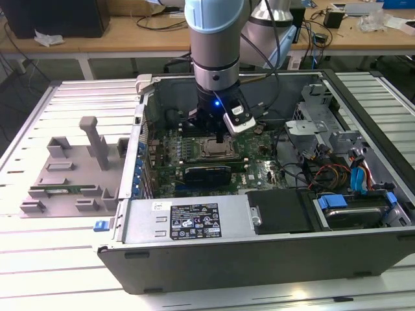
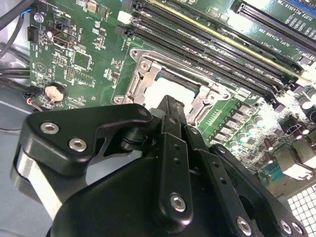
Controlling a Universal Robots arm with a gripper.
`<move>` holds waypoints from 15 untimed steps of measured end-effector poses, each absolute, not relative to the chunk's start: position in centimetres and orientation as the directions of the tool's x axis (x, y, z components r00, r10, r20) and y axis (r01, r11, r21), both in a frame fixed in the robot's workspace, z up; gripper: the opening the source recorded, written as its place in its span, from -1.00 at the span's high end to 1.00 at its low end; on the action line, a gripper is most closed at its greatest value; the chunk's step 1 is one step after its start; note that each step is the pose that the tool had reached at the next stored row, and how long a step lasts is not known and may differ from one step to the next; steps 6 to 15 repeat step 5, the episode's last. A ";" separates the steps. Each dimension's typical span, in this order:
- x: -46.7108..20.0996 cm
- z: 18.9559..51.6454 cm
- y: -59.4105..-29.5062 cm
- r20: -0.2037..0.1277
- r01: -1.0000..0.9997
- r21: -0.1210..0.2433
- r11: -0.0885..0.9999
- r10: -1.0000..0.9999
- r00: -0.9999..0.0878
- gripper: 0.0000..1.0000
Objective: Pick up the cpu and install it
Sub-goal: 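Install the second cpu locking lever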
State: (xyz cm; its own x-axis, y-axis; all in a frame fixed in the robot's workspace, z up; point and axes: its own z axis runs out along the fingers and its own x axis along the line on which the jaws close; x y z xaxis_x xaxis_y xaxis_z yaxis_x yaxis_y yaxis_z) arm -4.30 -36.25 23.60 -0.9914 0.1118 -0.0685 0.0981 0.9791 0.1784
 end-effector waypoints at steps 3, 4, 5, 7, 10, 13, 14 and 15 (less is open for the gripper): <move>-4.3 23.6 -36.3 -0.068 0.098 0.178 0.979 0.112 -0.991 0.79; -4.3 23.6 -36.3 -0.068 0.098 0.178 0.979 0.112 -0.991 0.79; -4.3 23.6 -36.3 -0.068 0.098 0.178 0.979 0.112 -0.991 0.79; -4.3 23.6 -36.3 -0.068 0.098 0.178 0.979 0.112 -0.991 0.79; -4.3 23.6 -36.3 -0.068 0.098 0.178 0.979 0.112 -0.991 0.79; -4.3 23.6 -36.3 -0.068 0.098 0.178 0.979 0.112 -0.991 0.79; -4.3 23.6 -36.3 -0.068 0.098 0.178 0.979 0.112 -0.991 0.79; -4.3 23.6 -36.3 -0.068 0.098 0.178 0.979 0.112 -0.991 0.79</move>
